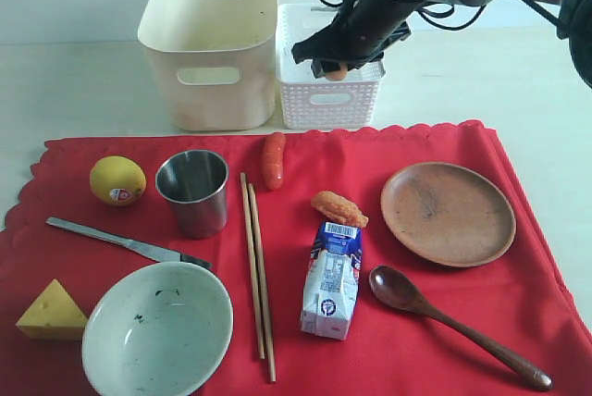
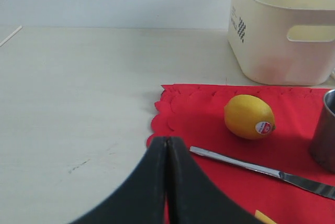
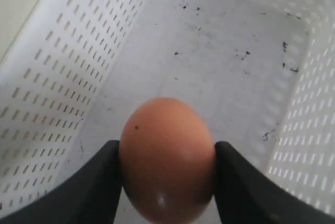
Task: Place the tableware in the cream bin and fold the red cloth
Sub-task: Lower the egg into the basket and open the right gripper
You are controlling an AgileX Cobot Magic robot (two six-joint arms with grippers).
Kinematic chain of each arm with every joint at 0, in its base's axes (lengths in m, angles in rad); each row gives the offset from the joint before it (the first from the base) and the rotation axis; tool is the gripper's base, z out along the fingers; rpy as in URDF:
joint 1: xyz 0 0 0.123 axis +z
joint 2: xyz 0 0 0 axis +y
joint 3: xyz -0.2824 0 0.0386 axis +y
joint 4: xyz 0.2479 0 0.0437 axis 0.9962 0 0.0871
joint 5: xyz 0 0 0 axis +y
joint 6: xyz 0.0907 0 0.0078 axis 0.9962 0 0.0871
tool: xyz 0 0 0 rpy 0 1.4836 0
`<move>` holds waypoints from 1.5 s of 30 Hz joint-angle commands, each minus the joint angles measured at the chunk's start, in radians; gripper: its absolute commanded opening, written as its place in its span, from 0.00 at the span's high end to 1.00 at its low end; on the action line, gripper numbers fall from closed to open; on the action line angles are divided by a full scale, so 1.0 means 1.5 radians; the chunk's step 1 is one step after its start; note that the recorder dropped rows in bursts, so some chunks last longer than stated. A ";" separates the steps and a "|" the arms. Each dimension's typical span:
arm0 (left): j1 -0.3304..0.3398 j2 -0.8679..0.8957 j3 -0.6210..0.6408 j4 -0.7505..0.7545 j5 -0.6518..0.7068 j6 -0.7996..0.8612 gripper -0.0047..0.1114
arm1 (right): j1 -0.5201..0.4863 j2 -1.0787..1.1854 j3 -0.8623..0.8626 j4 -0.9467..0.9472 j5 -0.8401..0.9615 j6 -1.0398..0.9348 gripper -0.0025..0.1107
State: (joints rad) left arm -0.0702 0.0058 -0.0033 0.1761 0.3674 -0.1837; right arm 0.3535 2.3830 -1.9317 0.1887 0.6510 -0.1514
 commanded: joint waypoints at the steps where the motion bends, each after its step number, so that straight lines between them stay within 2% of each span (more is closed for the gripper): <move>1: 0.001 -0.004 0.002 -0.006 -0.004 -0.002 0.96 | -0.001 0.003 -0.006 -0.006 -0.012 -0.003 0.64; 3: 0.001 -0.004 0.002 -0.006 -0.004 -0.002 0.96 | -0.001 0.003 -0.006 -0.006 -0.012 -0.003 0.59; 10: 0.001 -0.004 0.002 -0.006 -0.004 -0.002 0.96 | -0.001 0.000 -0.006 -0.006 -0.009 -0.003 0.55; 18: 0.001 -0.004 0.002 -0.006 -0.004 -0.002 0.96 | -0.001 -0.005 -0.006 -0.006 -0.005 -0.003 0.44; 32: 0.001 -0.004 0.002 -0.006 -0.004 -0.002 0.96 | -0.001 -0.086 -0.006 -0.006 0.026 0.007 0.44; 45: 0.001 -0.004 0.002 -0.006 -0.004 -0.002 0.96 | -0.001 -0.175 -0.006 -0.006 0.237 0.064 0.44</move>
State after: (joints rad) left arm -0.0702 0.0058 -0.0033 0.1761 0.3674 -0.1837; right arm 0.3535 2.1548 -1.9340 0.1869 0.9277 -0.0883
